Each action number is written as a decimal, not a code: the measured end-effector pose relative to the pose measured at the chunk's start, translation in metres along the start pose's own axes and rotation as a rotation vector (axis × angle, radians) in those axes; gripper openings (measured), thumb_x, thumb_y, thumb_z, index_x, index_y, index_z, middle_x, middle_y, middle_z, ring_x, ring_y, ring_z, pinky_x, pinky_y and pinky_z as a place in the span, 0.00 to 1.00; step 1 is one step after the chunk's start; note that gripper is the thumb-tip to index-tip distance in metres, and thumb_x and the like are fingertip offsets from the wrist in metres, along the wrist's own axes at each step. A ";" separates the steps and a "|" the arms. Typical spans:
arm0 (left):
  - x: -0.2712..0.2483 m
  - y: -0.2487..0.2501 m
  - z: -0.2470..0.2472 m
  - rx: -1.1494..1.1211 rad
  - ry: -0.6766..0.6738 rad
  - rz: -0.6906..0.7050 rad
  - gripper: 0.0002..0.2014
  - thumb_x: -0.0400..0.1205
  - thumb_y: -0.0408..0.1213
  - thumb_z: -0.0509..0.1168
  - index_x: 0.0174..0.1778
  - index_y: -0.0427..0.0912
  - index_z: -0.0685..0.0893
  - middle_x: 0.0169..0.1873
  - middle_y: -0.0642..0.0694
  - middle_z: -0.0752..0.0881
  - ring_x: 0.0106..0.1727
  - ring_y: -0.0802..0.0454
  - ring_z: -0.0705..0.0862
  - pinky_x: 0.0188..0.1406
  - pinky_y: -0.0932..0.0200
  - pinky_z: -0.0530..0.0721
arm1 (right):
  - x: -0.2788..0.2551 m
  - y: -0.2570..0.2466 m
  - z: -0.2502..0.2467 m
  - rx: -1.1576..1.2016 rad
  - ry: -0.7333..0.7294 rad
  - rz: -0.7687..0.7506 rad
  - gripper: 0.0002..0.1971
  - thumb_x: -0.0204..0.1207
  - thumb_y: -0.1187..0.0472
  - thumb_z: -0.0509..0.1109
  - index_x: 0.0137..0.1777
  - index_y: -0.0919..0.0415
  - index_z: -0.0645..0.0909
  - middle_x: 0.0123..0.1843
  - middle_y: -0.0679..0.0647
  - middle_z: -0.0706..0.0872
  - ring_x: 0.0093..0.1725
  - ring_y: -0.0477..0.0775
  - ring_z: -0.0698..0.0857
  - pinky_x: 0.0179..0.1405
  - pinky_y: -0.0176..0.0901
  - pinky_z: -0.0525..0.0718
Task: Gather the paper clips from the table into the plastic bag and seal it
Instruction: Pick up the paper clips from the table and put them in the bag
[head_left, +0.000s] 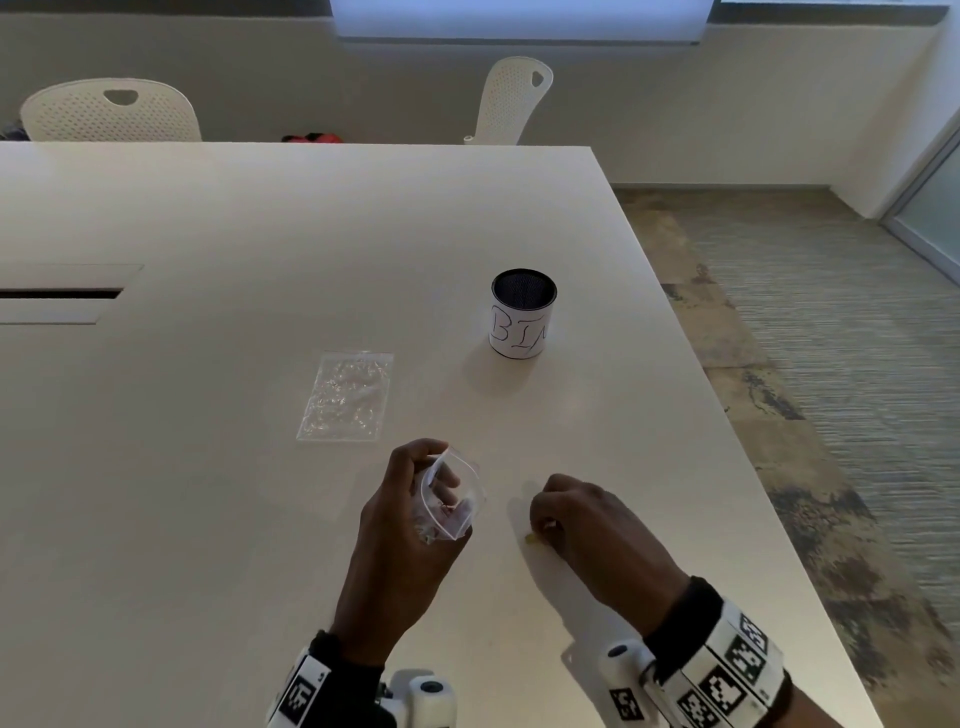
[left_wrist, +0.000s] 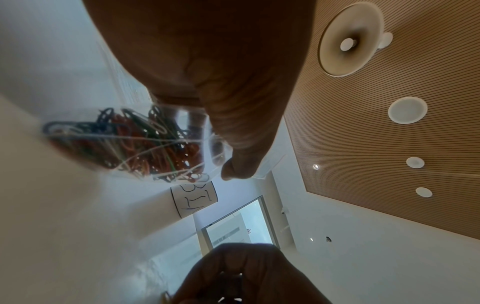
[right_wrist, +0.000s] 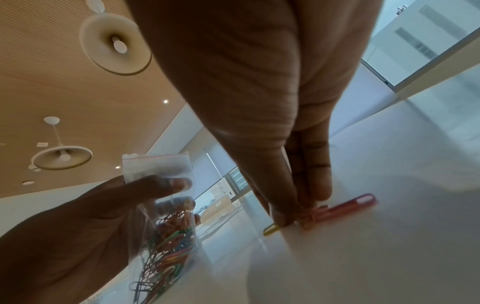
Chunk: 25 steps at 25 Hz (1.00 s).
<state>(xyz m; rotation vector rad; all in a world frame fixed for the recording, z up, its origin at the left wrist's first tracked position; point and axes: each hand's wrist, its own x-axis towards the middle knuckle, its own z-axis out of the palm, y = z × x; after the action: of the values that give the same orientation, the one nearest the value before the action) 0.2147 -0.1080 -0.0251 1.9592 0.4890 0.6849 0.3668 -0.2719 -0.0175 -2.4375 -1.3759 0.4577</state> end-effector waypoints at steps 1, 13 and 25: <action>0.000 0.001 0.000 -0.001 0.001 -0.001 0.28 0.75 0.31 0.82 0.67 0.48 0.78 0.48 0.54 0.89 0.47 0.51 0.91 0.43 0.61 0.92 | 0.001 -0.001 -0.002 -0.028 -0.007 0.001 0.04 0.83 0.59 0.72 0.46 0.53 0.85 0.50 0.48 0.85 0.45 0.51 0.86 0.46 0.47 0.87; 0.000 0.001 0.001 0.000 0.000 -0.003 0.29 0.75 0.30 0.82 0.68 0.48 0.77 0.49 0.54 0.88 0.49 0.54 0.91 0.44 0.64 0.91 | 0.006 -0.005 -0.017 -0.078 -0.076 -0.033 0.06 0.83 0.62 0.68 0.57 0.53 0.76 0.52 0.50 0.85 0.42 0.51 0.78 0.41 0.40 0.75; -0.002 0.002 0.000 -0.023 0.007 -0.027 0.28 0.75 0.29 0.81 0.67 0.49 0.78 0.48 0.54 0.89 0.47 0.53 0.91 0.43 0.67 0.89 | -0.014 0.043 -0.047 0.487 0.115 0.247 0.08 0.77 0.70 0.78 0.46 0.56 0.90 0.40 0.52 0.93 0.36 0.49 0.93 0.40 0.37 0.91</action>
<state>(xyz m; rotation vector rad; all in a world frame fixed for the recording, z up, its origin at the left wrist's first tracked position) 0.2137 -0.1099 -0.0238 1.9260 0.5098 0.6778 0.4125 -0.3104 0.0087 -2.1865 -0.8013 0.6166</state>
